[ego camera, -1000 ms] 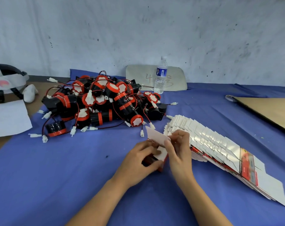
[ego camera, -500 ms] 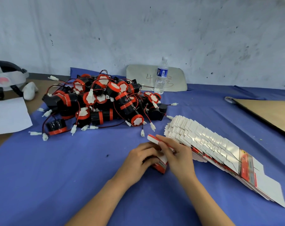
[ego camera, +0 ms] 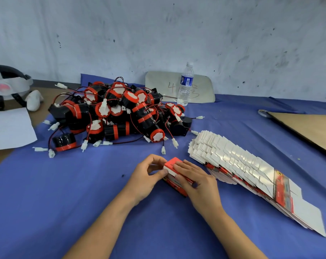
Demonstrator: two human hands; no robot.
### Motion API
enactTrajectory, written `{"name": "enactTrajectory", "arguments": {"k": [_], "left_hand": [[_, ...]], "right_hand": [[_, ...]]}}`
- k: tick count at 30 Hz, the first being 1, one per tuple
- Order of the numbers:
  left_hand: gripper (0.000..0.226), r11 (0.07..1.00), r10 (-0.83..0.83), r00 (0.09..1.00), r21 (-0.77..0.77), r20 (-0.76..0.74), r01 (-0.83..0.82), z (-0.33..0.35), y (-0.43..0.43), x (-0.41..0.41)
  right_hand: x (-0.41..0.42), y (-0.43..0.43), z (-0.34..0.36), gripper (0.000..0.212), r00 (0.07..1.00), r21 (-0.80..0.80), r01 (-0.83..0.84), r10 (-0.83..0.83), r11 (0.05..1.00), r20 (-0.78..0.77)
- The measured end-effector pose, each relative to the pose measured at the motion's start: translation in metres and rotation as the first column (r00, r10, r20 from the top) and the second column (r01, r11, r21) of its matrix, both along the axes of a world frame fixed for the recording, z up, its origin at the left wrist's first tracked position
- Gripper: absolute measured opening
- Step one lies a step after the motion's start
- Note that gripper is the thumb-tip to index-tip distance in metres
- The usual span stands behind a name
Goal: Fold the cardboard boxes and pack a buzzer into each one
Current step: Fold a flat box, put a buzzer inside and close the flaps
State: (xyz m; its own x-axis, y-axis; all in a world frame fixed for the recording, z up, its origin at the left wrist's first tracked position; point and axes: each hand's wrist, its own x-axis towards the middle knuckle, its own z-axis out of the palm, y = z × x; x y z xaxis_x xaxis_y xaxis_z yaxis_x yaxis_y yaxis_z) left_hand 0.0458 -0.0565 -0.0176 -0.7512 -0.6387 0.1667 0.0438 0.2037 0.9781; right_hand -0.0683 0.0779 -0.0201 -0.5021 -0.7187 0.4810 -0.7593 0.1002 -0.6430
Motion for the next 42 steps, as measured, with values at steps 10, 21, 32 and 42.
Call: {"name": "enactTrajectory", "arguments": {"k": [10,21,32,42], "left_hand": [[0.007,0.997,0.054,0.997,0.047,0.062,-0.057,0.004,0.002,-0.003],[0.012,0.886,0.102,0.993,0.448,0.053,-0.115,0.004,0.013,-0.014],[0.007,0.921,0.171,0.985,0.349,0.030,-0.171,0.003,0.018,-0.023],[0.014,0.981,0.149,0.988,0.122,0.029,-0.152,-0.002,0.021,-0.024]], "right_hand": [[-0.007,0.005,0.004,0.036,0.994,0.113,-0.100,0.103,0.989,-0.021],[-0.005,0.005,0.000,0.035,0.976,0.052,-0.114,0.121,0.992,-0.179],[-0.009,0.004,-0.001,0.032,0.971,0.072,-0.135,0.146,0.988,-0.190],[-0.013,0.011,-0.003,0.047,0.947,0.233,-0.126,0.187,0.964,-0.261]]}}
